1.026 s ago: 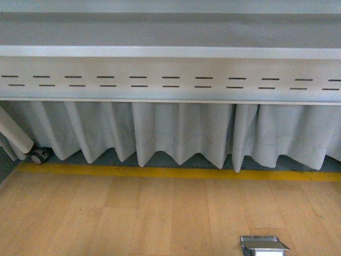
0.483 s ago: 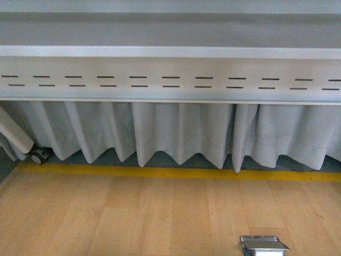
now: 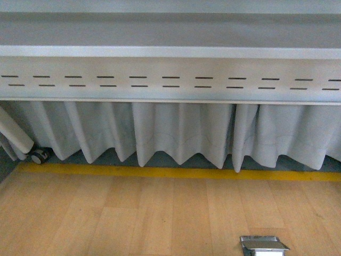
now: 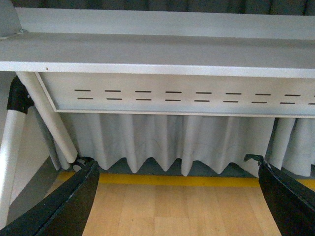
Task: Open oven
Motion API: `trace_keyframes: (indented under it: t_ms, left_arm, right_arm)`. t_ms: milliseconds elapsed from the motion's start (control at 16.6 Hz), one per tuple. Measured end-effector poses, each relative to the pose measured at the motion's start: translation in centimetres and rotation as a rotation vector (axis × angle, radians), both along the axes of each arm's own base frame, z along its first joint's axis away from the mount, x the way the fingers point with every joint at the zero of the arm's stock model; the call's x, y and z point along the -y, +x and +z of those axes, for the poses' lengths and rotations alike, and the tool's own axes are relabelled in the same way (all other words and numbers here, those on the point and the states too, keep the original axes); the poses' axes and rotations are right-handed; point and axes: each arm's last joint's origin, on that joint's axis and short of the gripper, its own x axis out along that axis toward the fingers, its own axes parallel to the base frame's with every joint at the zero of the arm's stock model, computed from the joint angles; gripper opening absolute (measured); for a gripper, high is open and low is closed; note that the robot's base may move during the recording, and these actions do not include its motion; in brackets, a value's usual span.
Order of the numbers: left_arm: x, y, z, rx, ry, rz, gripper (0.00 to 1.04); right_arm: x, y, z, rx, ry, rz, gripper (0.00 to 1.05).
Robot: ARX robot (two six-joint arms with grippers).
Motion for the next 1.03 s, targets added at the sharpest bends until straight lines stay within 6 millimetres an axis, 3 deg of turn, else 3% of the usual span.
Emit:
trace_keyframes:
  t_ms: [1026]
  left_arm:
    - [0.0, 0.0, 0.0, 0.0, 0.0, 0.0, 0.98]
  right_arm:
    - [0.0, 0.0, 0.0, 0.0, 0.0, 0.0, 0.98]
